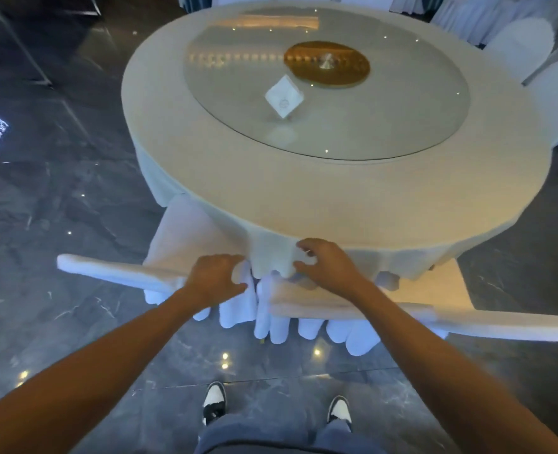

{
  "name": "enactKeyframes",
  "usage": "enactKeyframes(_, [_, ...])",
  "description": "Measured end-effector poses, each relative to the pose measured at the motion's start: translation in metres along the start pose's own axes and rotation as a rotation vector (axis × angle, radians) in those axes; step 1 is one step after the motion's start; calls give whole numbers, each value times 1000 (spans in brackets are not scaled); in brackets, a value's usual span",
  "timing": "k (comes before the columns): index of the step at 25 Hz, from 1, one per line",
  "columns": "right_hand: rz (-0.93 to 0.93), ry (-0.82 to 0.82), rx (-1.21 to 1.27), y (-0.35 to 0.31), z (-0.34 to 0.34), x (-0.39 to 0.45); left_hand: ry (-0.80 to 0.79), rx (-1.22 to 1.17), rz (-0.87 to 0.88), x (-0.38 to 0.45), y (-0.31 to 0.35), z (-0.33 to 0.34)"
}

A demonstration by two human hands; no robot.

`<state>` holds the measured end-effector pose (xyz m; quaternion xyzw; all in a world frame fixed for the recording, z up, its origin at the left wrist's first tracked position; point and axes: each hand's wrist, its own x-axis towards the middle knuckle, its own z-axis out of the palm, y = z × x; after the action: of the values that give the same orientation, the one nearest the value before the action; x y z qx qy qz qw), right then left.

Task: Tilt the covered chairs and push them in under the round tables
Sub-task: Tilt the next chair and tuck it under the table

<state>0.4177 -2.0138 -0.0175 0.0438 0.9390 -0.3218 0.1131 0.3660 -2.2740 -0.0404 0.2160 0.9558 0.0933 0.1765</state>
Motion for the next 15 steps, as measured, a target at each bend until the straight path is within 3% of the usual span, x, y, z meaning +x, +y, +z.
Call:
enactKeyframes(4, [-66,-185,-76,-101,104,30,-219,230,-134,-7,-134,-27])
enactKeyframes(6, [-104,-230,-105,-134,147,47,-275,322,-106,-11,-176,-28])
enactKeyframes(10, [1,-241,-154,-160,214,71,-211,394,-72,-8,-199,-15])
enactKeyframes(15, [63,-182,-276,-151,219,74,-162,391,9,-11,-193,-16])
